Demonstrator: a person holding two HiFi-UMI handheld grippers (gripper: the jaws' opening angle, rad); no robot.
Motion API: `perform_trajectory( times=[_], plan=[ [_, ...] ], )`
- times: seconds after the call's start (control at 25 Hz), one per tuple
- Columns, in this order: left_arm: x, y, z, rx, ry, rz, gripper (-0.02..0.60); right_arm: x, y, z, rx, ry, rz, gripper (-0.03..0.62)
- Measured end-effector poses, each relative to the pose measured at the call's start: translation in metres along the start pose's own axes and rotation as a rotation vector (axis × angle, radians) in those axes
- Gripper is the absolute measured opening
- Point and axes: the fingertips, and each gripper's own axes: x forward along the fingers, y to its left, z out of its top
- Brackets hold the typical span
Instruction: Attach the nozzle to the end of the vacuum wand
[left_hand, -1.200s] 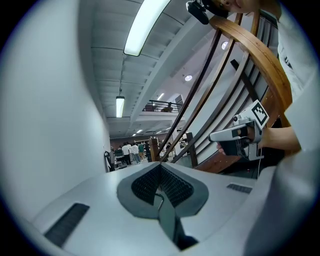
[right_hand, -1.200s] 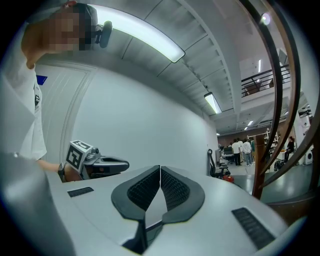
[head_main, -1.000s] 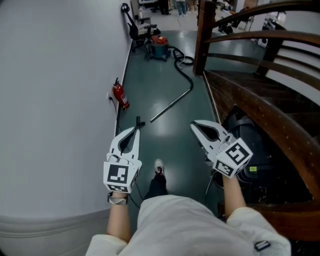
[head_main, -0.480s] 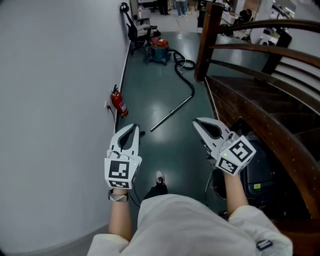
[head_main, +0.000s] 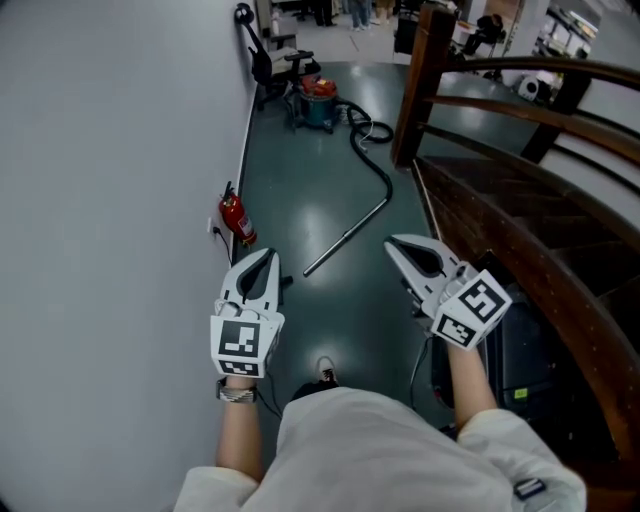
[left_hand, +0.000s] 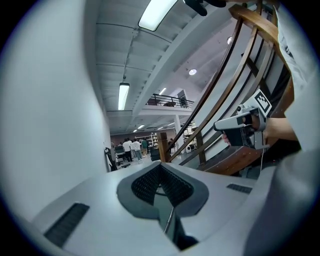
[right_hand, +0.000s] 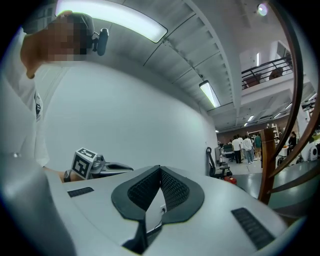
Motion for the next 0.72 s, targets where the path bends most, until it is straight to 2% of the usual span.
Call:
perform_trajectory(
  times=[0.72],
  plan=[
    [0.064,0.063,-0.027,-0.015,0.036,-0.033,-0.003,0.082,-0.042,-0.016,-0.002,0.042,-0.006,0.026]
  ],
)
